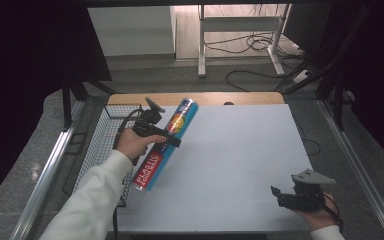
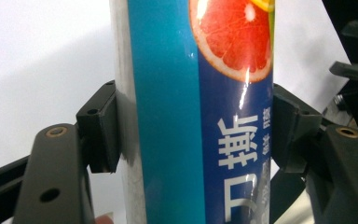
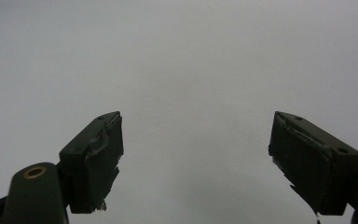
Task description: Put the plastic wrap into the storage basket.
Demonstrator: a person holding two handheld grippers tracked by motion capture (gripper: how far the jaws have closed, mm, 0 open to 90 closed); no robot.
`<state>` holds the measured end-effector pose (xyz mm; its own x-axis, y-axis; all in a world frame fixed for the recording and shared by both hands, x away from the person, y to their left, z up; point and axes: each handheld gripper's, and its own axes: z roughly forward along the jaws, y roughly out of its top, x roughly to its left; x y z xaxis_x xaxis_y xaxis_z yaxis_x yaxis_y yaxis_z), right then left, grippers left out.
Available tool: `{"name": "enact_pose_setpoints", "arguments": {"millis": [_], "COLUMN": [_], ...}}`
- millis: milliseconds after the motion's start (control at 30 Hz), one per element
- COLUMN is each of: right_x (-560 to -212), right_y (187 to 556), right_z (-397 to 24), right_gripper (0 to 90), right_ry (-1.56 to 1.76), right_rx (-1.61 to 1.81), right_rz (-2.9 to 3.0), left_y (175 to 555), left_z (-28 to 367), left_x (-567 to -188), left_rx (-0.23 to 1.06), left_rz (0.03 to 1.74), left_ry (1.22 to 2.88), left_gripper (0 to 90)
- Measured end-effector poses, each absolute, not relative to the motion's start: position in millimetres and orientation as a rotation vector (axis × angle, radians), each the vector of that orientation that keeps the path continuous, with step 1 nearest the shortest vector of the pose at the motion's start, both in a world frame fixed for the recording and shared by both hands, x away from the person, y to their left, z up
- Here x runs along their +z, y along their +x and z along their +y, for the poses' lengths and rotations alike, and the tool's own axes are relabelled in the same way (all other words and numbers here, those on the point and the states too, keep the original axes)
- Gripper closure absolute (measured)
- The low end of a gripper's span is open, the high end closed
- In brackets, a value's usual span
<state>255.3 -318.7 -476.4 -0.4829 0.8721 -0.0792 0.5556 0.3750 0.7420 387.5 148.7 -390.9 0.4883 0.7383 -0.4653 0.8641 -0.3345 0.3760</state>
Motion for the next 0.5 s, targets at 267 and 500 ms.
{"name": "enact_pose_setpoints", "arguments": {"millis": [267, 500], "right_x": [-477, -477], "right_y": [257, 257], "right_z": [-318, -317], "right_gripper": [18.2, 18.2], "right_ry": [1.231, 1.232], "right_rx": [0.909, 0.905], "right_rz": [2.177, 2.178], "left_y": [388, 387], "left_z": [189, 222], "left_x": [-377, -374], "left_rx": [-0.217, -0.177], "left_rz": [1.409, 1.481], "left_ry": [2.091, 2.053], "left_gripper": [31.7, 31.7]}}
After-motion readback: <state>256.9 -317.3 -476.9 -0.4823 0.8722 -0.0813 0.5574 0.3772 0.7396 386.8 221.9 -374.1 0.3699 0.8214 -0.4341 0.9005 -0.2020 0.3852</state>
